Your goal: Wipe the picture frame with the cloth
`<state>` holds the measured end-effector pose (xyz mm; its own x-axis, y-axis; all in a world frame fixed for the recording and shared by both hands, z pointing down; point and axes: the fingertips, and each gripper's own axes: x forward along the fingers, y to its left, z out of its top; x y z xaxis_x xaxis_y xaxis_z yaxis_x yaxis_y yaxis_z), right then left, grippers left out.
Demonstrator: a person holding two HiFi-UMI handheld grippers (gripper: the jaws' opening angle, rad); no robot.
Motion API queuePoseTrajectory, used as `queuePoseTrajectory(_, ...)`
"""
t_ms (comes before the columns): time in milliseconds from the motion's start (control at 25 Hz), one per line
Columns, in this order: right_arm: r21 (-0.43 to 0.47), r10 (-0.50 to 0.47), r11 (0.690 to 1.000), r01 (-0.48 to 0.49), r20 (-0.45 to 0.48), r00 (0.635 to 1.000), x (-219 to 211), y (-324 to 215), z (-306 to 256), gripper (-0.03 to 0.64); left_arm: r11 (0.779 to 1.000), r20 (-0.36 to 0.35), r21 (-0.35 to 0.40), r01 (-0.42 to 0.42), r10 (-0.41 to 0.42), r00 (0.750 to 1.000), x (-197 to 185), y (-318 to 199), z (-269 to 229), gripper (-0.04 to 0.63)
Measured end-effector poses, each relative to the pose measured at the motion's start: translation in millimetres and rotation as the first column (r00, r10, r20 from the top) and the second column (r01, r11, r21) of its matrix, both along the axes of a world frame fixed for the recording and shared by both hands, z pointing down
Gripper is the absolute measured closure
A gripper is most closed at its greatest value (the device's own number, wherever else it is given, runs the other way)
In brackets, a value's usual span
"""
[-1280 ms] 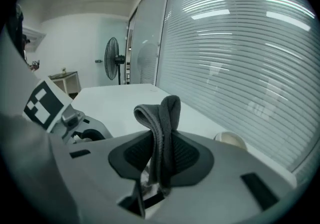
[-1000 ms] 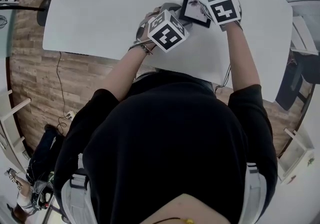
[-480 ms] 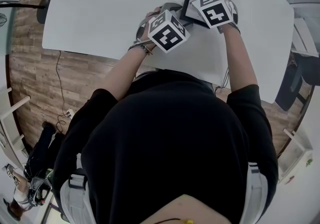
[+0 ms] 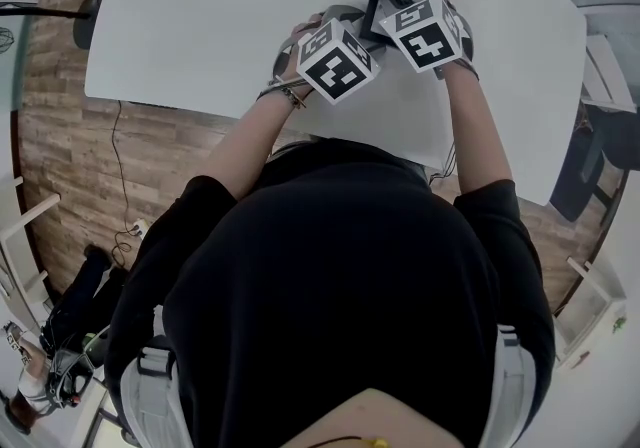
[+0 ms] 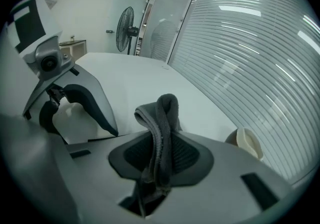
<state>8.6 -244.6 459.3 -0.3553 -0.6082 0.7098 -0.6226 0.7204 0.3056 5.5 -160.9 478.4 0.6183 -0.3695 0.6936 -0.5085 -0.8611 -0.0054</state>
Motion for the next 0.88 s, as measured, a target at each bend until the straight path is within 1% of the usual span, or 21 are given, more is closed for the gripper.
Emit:
queuePoseTrajectory(160, -0.03, 0.015, 0.999, -0.014, 0.033, 0.999, 0, 4, 0, 0.518, 1.0, 0.0, -0.002, 0.001, -0.001, 1.0, -2, -2, 1, 0.313)
queuePoseTrajectory(880, -0.043, -0.013, 0.999, 0.014, 0.019, 1.0, -7, 20, 5, 0.518, 1.0, -0.001, -0.005, 0.003, -0.003, 1.0, -3, -5, 5, 0.313)
